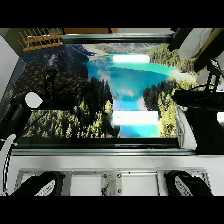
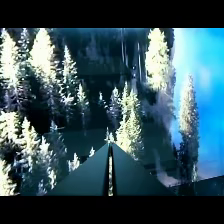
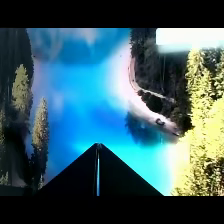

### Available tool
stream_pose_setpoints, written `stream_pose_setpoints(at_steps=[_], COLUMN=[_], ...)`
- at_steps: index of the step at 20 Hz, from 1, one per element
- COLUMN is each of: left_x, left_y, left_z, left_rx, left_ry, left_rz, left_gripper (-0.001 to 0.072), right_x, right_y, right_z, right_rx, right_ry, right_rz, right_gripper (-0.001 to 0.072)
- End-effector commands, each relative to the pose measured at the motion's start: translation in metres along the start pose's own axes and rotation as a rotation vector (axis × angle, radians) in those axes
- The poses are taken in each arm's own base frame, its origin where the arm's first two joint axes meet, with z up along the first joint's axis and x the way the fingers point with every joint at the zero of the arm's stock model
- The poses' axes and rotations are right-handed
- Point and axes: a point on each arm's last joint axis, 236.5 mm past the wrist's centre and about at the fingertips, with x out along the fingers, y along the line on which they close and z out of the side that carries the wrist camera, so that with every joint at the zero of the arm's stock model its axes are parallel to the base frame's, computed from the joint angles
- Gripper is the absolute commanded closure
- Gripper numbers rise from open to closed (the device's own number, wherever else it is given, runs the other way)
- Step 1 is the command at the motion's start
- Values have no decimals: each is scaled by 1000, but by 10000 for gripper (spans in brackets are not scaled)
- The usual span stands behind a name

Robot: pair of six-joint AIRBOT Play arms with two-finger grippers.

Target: Fold the clothes and pants, and hang the long-sleeved shirts on hangers.

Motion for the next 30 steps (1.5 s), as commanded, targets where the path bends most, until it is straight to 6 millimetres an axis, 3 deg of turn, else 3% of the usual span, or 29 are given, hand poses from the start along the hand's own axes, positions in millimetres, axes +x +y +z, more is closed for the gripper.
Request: stream_pose_setpoints(at_steps=[1,3,4,5,6,9,12,15,18,21,25,27,28,30], left_x=[0,0,0,-2,-5,0,46,109,151,170,177,172,165,126], left_y=[0,0,2,4,10,47,84,105,113,111,113,118,115,83], left_z=[0,2,13,28,47,97,121,124,124,120,110,105,107,137], left_rx=[-2,2,20,84,153,246,311,306,306,306,285,243,239,274], left_ry=[-1,-11,-54,-114,-177,-226,-150,-60,-7,44,62,83,80,-26], left_rz=[-1,1,9,17,46,197,306,317,314,309,318,339,336,317], left_gripper=[703,703,681,362,-13,32,32,32,31,32,60,574,703,704], right_x=[0,0,0,0,0,0,0,0,1,0,0,0,0,0], right_y=[0,0,0,0,0,0,0,0,0,0,0,0,0,0], right_z=[0,0,0,0,0,0,0,0,0,0,0,0,0,0], right_rx=[0,0,0,0,0,0,0,0,1,0,0,0,0,0], right_ry=[1,1,1,1,1,1,1,1,2,1,1,1,1,1], right_rz=[1,1,1,1,1,1,1,1,1,1,1,1,1,1], right_gripper=[698,698,698,698,698,698,698,698,698,698,698,698,698,698])
